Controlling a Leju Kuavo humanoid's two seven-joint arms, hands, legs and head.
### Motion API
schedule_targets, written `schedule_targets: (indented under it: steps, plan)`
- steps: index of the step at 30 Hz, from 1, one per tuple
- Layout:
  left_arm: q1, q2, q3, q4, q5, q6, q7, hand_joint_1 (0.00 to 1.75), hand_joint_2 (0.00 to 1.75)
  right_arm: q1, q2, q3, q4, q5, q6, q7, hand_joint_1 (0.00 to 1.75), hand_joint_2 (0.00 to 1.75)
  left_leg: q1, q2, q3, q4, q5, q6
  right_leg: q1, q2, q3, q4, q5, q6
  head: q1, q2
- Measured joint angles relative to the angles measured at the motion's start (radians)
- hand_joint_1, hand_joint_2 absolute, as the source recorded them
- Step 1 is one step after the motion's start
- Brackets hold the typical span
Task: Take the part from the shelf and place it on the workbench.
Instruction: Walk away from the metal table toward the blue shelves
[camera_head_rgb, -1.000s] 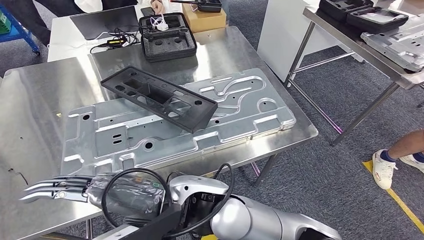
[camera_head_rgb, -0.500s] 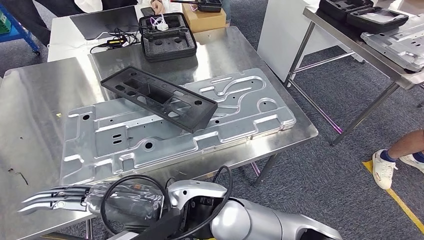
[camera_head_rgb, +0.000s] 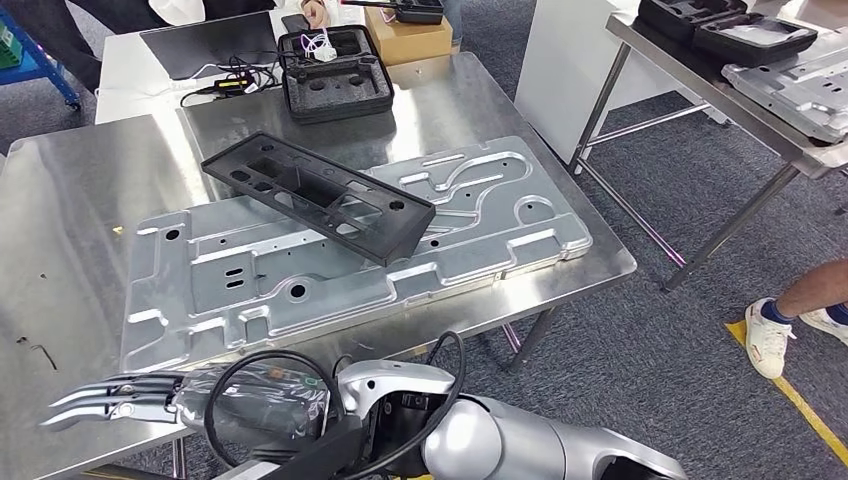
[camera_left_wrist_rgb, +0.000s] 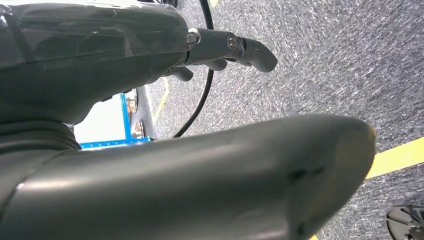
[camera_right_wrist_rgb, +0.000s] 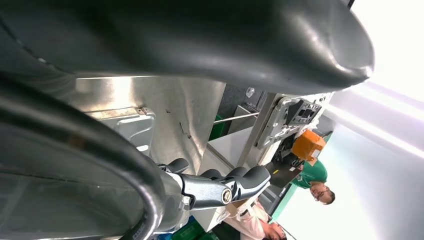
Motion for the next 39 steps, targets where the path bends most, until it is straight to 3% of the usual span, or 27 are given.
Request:
schedule_targets:
  steps: [2,4,7,8,9,11,13,15,18,20,22,23,24,25,27,29,31,33,35,37,38,39]
  plan:
    - [0.0,-0.002,0.001,0.0,0.001,0.002,0.0,0.0,0.0,0.0,0.0,0.0,0.0,-0.001,0.0,-0.001,0.0,0.0,0.004,0.003,0.007,-0.014,0.007,0.006,0.002,0.0,0.002,-0.002,0.001,0.005,0.0,0.0]
    - [-0.001,-0.005,0.002,0.0,0.003,0.005,0.0,0.0,0.0,-0.003,-0.002,0.0,0.0,-0.004,0.0,-0.003,0.0,0.0,0.014,0.007,0.019,-0.034,0.018,0.012,0.002,0.0,-0.014,0.033,-0.023,0.01,0.001,0.0]
    - [-0.001,-0.006,0.004,0.0,0.01,0.009,0.0,0.0,0.0,-0.001,-0.009,0.001,0.002,-0.012,0.0,-0.005,0.0,0.0,0.022,0.011,0.023,-0.04,0.021,0.014,-0.008,0.0,-0.105,0.211,-0.1,0.019,0.001,0.0]
    - [0.0,-0.006,0.006,0.0,0.011,0.01,0.0,0.0,0.0,0.0,-0.012,0.001,0.003,-0.013,0.001,-0.005,0.0,0.0,0.024,0.012,0.024,-0.04,0.02,0.013,-0.013,0.0,-0.128,0.251,-0.107,0.024,0.001,0.0]
    - [0.0,-0.007,0.006,0.0,0.012,0.01,0.0,0.0,0.0,0.001,-0.014,0.001,0.004,-0.014,0.001,-0.005,0.0,0.0,0.028,0.012,0.025,-0.039,0.018,0.01,-0.018,0.0,-0.133,0.255,-0.095,0.029,0.001,0.0]
    - [0.0,-0.009,0.007,0.0,0.013,0.011,0.0,0.0,0.0,0.0,-0.017,0.001,0.005,-0.014,0.001,-0.005,0.0,0.0,0.037,0.01,0.029,-0.034,0.011,-0.003,-0.03,-0.001,-0.088,0.156,-0.029,0.04,0.001,0.0]
    - [0.0,-0.009,0.008,0.0,0.013,0.011,0.0,0.0,0.0,-0.001,-0.017,0.001,0.006,-0.014,0.001,-0.006,0.0,0.0,0.04,0.008,0.028,-0.024,-0.001,-0.022,-0.033,-0.002,-0.032,0.043,0.012,0.048,0.001,0.0]
    - [0.0,-0.009,0.008,0.0,0.013,0.01,0.0,0.0,0.0,-0.002,-0.017,0.001,0.007,-0.014,0.001,-0.006,0.0,0.0,0.037,0.008,0.024,-0.019,-0.004,-0.038,-0.028,0.0,-0.017,0.013,0.007,0.04,0.0,0.0]
    - [-0.001,-0.01,0.008,0.0,0.013,0.008,0.0,0.0,0.0,-0.002,-0.016,0.001,0.007,-0.014,0.001,-0.006,0.0,0.0,0.043,0.011,0.024,-0.012,-0.014,-0.047,-0.026,0.002,-0.018,0.013,0.004,0.014,-0.001,0.0]
    - [-0.002,-0.01,0.008,0.0,0.013,0.008,0.0,0.0,0.0,-0.004,-0.016,0.001,0.007,-0.014,0.002,-0.006,0.0,0.0,0.042,0.013,-0.01,0.07,-0.063,-0.046,-0.026,0.0,-0.015,0.011,0.004,-0.002,-0.001,0.0]
    - [-0.001,-0.01,0.008,0.0,0.015,0.008,0.0,0.0,0.0,-0.005,-0.016,0.002,0.008,-0.014,0.002,-0.006,0.0,0.0,0.035,0.013,-0.077,0.215,-0.125,-0.044,-0.018,-0.001,-0.016,0.011,0.004,-0.012,-0.001,0.0]
    - [-0.001,-0.01,0.009,0.0,0.015,0.008,0.0,0.0,0.0,-0.005,-0.016,0.002,0.009,-0.014,0.002,-0.006,0.0,0.0,0.031,0.013,-0.103,0.267,-0.139,-0.041,-0.014,0.0,-0.016,0.011,0.005,-0.015,-0.001,0.0]
    - [-0.001,-0.01,0.01,0.0,0.016,0.008,0.0,0.0,0.0,-0.004,-0.016,0.003,0.01,-0.014,0.002,-0.006,0.0,0.0,0.027,0.013,-0.113,0.284,-0.135,-0.038,-0.01,0.0,-0.017,0.011,0.005,-0.017,-0.001,0.0]
    - [-0.001,-0.01,0.012,0.0,0.017,0.009,0.0,0.0,0.0,-0.004,-0.016,0.003,0.011,-0.014,0.002,-0.006,0.0,0.0,0.023,0.013,-0.102,0.256,-0.111,-0.033,-0.007,0.001,-0.016,0.011,0.006,-0.017,-0.001,0.0]
    - [-0.001,-0.01,0.015,0.0,0.019,0.01,0.0,0.0,0.0,-0.004,-0.016,0.003,0.011,-0.014,0.002,-0.006,0.0,0.0,0.017,0.013,-0.042,0.124,-0.045,-0.02,-0.004,0.002,-0.015,0.012,0.008,-0.015,-0.001,0.0]
    - [-0.002,-0.01,0.017,0.0,0.02,0.01,0.0,0.0,0.0,-0.005,-0.016,0.003,0.011,-0.014,0.002,-0.006,0.0,0.0,0.01,0.01,-0.001,0.027,-0.008,-0.013,0.0,0.002,-0.016,0.014,0.013,-0.007,-0.001,0.0]
    - [-0.001,-0.01,0.018,0.0,0.02,0.011,0.0,0.0,0.0,-0.005,-0.016,0.003,0.011,-0.014,0.002,-0.007,0.0,0.0,0.003,0.008,0.0,0.013,-0.001,-0.008,0.002,0.002,-0.019,0.013,0.02,0.004,0.0,0.0]
    - [-0.001,-0.011,0.019,0.0,0.019,0.011,0.0,0.0,0.0,-0.005,-0.016,0.003,0.011,-0.014,0.002,-0.007,0.0,0.0,0.005,0.01,-0.005,0.009,0.008,0.005,-0.001,0.001,-0.023,0.017,0.014,0.014,0.0,0.0]
    - [-0.002,-0.012,0.02,0.0,0.019,0.011,0.0,0.0,0.0,-0.005,-0.018,0.002,0.011,-0.014,0.003,-0.008,0.0,0.0,0.008,0.013,-0.013,0.005,0.02,0.02,-0.003,0.001,-0.046,0.077,-0.04,0.02,0.001,0.0]
    - [-0.002,-0.012,0.02,0.0,0.02,0.01,0.0,0.0,0.0,-0.004,-0.021,0.003,0.013,-0.014,0.003,-0.008,0.0,0.0,0.005,0.015,-0.026,0.005,0.03,0.027,-0.004,0.001,-0.091,0.204,-0.12,0.022,0.001,0.0]
    - [-0.002,-0.012,0.02,0.0,0.02,0.01,0.0,0.0,0.0,-0.003,-0.023,0.003,0.014,-0.014,0.003,-0.008,0.0,0.0,0.004,0.016,-0.033,0.006,0.034,0.028,-0.004,0.001,-0.108,0.259,-0.145,0.023,0.001,0.0]
    - [-0.002,-0.013,0.021,0.0,0.02,0.009,0.0,0.0,0.0,-0.002,-0.024,0.003,0.015,-0.014,0.003,-0.008,0.0,0.0,0.003,0.016,-0.039,0.006,0.039,0.028,-0.004,0.001,-0.109,0.286,-0.153,0.023,0.001,0.0]
